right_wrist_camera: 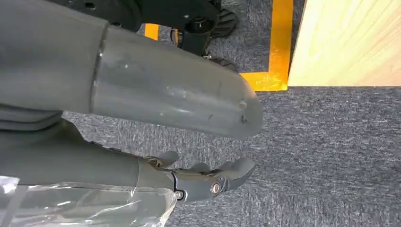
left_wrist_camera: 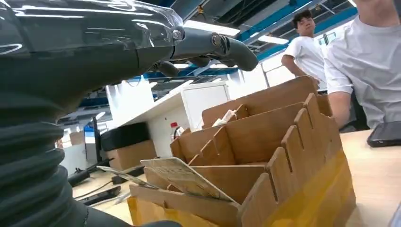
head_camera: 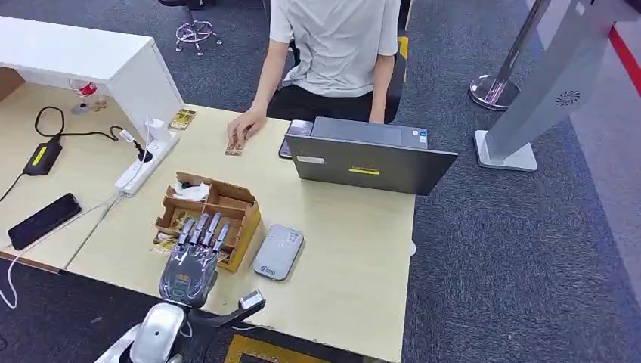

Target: Pass the card to the sensor for recognition and then transmit it.

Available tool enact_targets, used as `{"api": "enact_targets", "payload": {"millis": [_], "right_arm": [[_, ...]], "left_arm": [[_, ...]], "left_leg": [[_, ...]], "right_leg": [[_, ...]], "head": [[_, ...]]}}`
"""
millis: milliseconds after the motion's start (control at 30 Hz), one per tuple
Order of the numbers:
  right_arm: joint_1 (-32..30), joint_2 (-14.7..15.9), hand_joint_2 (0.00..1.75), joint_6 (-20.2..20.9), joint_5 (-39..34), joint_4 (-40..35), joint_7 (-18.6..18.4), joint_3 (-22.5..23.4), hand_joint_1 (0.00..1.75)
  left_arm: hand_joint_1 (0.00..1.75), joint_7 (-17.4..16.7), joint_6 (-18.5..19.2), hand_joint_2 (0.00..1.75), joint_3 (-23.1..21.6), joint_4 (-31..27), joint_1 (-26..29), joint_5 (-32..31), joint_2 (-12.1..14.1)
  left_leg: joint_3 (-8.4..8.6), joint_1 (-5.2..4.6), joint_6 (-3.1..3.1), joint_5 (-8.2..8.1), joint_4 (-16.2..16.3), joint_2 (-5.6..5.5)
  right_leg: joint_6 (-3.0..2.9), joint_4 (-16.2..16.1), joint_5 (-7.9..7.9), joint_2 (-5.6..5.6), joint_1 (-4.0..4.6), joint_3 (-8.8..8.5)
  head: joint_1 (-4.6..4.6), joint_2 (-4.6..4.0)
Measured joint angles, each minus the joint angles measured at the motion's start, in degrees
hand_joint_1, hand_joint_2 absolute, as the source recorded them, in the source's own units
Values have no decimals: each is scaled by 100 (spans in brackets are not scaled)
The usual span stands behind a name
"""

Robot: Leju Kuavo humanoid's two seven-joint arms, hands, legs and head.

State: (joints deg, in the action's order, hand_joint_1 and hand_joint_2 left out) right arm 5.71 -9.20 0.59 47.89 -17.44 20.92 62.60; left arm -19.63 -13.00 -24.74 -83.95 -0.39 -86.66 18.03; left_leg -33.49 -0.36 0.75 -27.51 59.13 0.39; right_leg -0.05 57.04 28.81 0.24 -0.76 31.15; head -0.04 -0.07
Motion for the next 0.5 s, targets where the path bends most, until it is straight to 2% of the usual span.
{"api": "enact_targets", "payload": {"millis": [500], "right_arm": [[-1, 0, 0, 72, 28, 0, -7, 50, 0]], "left_arm": [[0, -195, 352, 175, -20, 0, 2, 0, -72]], "left_leg": [[0, -1, 0, 0, 0, 0]], "right_leg": [[0, 0, 0, 0, 0, -1]], "head": [[-2, 0]]}}
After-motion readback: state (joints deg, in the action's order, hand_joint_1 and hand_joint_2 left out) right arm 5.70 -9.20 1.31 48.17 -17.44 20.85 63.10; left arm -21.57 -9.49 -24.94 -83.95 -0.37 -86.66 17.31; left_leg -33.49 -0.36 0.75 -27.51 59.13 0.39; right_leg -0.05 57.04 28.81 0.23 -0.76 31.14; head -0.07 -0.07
